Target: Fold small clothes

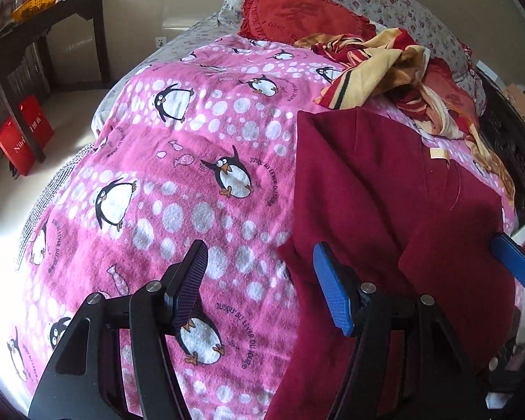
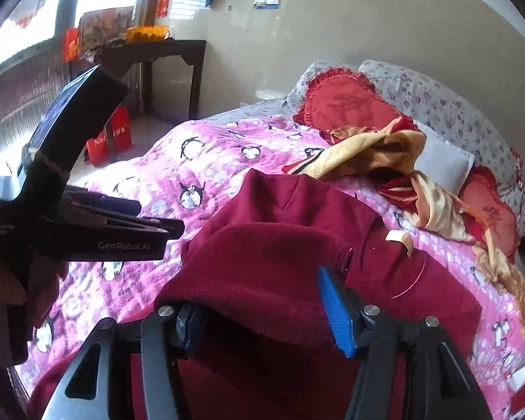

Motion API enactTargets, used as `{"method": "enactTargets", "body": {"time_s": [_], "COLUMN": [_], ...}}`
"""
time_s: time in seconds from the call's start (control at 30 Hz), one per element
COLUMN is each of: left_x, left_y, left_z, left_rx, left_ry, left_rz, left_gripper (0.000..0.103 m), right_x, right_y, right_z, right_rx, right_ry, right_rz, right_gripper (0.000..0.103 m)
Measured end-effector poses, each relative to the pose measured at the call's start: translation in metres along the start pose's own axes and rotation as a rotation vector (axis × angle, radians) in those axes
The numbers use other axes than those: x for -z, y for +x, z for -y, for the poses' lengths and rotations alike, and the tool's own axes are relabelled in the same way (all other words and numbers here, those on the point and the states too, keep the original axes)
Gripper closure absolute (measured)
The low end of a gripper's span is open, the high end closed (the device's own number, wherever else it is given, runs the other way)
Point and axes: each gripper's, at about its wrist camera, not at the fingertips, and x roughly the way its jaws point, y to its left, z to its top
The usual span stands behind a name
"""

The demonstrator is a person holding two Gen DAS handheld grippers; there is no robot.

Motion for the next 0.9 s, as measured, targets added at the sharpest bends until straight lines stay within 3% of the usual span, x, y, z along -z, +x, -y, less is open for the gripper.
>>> {"method": "enactTargets", "body": {"time_s": [0.07,0.13,0.17,0.27,0.43,0.5,0.67,0.9], "left_x": [0.000,0.000,0.000,0.002,0.006,0.008,0.026,0.070], "left_y": [-0.002,-0.001,-0.001,-0.002,-0.004,-0.008,-0.020,-0.005], "left_z": [-0.002,-0.006,-0.007,-0.011,-0.013,-0.014,-0.017,-0.018], "left_rx": [-0.007,-0.012,-0.009,-0.001,-0.005,0.013,0.083,0.022], "left_ry": [0.002,-0.007,-0.015,-0.033,-0.022,-0.028,-0.011,0.093], "left_rz": [0.007,0.009,0.006,0.008,0.005,-0.003,-0.036,-0.196], "left_gripper": [0.040,0.040,0.040,0.040,0.040,0.040,0.040,0.040], "right_x": [0.004,0.010,0.013,0.025,0.052,0.063,0.087,0.112], "right_y": [-0.011,-0.017,-0.018,-0.029,-0.063,-0.070,-0.064,-0.070], "right_z": [-0.010,-0.015,-0.021,-0.037,-0.040,-0.032,0.008,0.052], "right_rx": [0.004,0.033,0.086,0.224,0.173,0.153,0.084,0.030], "right_ry": [-0.042,-0.087,-0.145,-0.291,-0.302,-0.262,-0.043,0.228], "right_rz": [0.028,0.035,0.035,0.061,0.113,0.108,-0.016,-0.056], "right_gripper": [0.044,0.028,0.023,0.023,0.020,0.020,0.020,0.020]}}
